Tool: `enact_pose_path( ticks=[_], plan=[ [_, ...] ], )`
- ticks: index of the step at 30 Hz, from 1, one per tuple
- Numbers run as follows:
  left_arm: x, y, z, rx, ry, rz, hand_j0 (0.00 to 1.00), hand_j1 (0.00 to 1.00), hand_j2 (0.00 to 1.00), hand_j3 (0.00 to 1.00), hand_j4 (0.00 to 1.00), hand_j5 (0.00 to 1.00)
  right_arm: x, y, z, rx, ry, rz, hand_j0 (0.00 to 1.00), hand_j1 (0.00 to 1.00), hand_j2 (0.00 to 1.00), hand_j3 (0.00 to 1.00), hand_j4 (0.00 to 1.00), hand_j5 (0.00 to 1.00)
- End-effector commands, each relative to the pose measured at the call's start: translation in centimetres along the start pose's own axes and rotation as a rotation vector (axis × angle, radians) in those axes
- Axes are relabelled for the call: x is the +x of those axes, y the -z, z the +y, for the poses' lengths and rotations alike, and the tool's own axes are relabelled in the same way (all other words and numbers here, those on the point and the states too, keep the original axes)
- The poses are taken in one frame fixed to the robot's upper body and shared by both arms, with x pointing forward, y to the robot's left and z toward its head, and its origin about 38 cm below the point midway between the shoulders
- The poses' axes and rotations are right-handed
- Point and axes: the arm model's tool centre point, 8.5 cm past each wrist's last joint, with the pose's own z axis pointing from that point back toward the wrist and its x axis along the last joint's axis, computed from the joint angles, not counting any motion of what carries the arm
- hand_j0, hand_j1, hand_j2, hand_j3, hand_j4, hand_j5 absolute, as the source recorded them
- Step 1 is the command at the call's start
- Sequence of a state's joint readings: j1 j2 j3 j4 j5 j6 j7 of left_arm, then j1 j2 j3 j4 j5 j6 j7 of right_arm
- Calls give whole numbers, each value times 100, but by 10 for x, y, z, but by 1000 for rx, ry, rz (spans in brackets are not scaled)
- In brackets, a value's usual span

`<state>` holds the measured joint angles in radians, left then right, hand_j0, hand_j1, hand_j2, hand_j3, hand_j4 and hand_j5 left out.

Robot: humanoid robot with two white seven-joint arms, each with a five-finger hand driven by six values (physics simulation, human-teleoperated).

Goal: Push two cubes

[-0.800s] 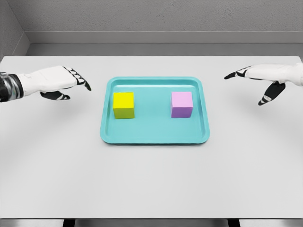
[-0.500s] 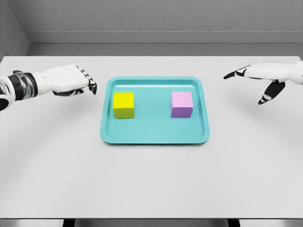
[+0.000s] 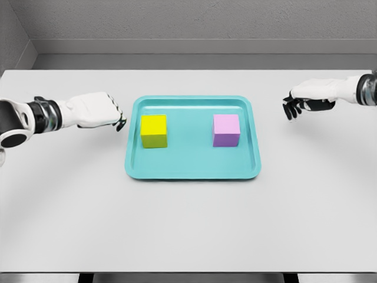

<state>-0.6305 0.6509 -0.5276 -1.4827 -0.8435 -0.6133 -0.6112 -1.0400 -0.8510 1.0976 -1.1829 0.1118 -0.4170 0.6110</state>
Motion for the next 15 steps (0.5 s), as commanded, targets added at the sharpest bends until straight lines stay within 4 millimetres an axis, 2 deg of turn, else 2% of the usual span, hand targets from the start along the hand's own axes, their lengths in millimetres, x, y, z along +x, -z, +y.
enact_pose_path(
  ticks=[1,4,9,11,15],
  plan=[
    [3,3,-1,-6,7,-4,40,40,40,40,40,40,10,16,6,40,-38,-16,13,13,13,13,13,13],
    [10,10,-1,-8,9,-24,40,40,40,40,40,40,21,29,7,85,-91,-37,13,13,13,13,13,13],
    [7,10,-5,-20,3,-19,40,40,40,40,40,40,28,38,11,139,-131,-47,13,13,13,13,13,13],
    [4,11,-11,-34,-14,-13,40,40,40,40,40,40,31,38,4,146,-157,-47,13,13,13,13,13,13],
    [4,17,-16,-41,-38,-16,40,40,40,40,40,40,41,42,5,162,-182,-72,13,13,13,13,13,13]
  ],
)
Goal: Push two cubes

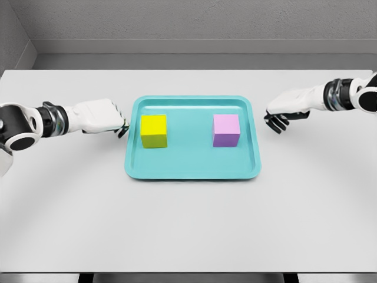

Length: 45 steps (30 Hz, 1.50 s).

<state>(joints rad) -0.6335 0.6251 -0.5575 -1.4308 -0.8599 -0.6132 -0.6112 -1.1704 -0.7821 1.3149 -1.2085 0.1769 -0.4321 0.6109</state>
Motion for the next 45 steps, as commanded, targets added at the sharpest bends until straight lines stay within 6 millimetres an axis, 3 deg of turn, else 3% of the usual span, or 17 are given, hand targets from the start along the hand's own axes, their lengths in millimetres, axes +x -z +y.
enact_pose_path(
  ticks=[1,19,45],
  plan=[
    [0,6,-4,-4,-27,-3,40,40,40,40,40,40,13,16,6,39,-16,-35,13,13,13,13,13,13],
    [12,17,17,42,3,-38,40,40,40,40,40,40,29,35,-3,57,-46,-68,13,13,13,13,13,13],
    [3,23,5,6,-34,-22,40,40,40,40,40,40,37,55,-1,110,-52,-51,13,13,13,13,13,13]
  ],
)
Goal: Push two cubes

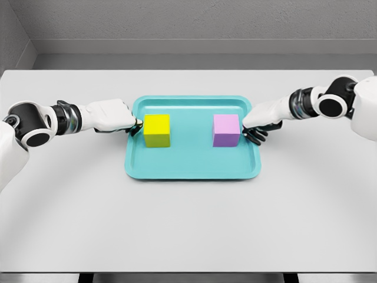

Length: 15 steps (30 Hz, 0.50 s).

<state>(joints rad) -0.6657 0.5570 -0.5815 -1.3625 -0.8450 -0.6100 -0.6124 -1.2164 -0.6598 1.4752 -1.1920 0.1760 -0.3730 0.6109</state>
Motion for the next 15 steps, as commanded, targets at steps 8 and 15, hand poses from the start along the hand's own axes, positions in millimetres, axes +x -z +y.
enact_pose_path(
  ticks=[8,15],
  plan=[
    [-5,4,-10,-34,-8,18,40,40,40,40,40,40,6,7,-6,-1,-6,-13,13,13,13,13,13,13],
    [-1,10,0,-9,-4,6,40,40,40,40,40,40,11,13,-8,14,-20,-14,13,13,13,13,13,13]
  ],
)
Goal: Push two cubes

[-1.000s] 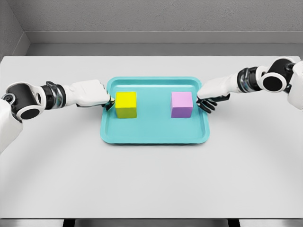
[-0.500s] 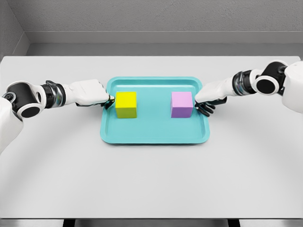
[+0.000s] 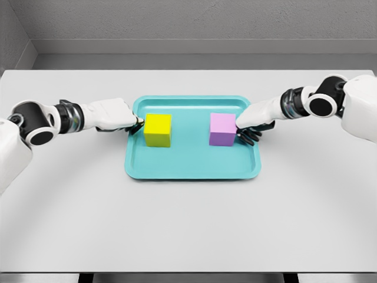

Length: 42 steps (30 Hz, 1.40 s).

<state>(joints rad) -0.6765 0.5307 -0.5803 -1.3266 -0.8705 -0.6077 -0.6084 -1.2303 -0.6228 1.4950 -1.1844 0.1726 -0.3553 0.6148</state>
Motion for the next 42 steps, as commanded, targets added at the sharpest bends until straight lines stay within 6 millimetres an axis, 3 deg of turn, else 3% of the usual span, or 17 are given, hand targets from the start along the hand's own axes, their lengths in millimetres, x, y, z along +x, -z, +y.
enact_pose_path(
  ticks=[1,26,35,42],
  plan=[
    [3,4,1,1,3,-9,40,40,40,40,40,40,3,3,1,7,-6,-7,13,13,13,13,13,13],
    [19,15,13,29,20,-50,40,40,40,40,40,40,14,16,-11,9,-31,-28,13,13,13,13,13,13],
    [18,12,13,30,21,-46,40,40,40,40,40,40,-10,12,-3,34,8,38,13,13,13,13,13,13],
    [14,10,14,28,26,-38,39,39,39,39,39,39,-19,26,-3,62,29,72,13,13,13,13,13,13]
  ],
)
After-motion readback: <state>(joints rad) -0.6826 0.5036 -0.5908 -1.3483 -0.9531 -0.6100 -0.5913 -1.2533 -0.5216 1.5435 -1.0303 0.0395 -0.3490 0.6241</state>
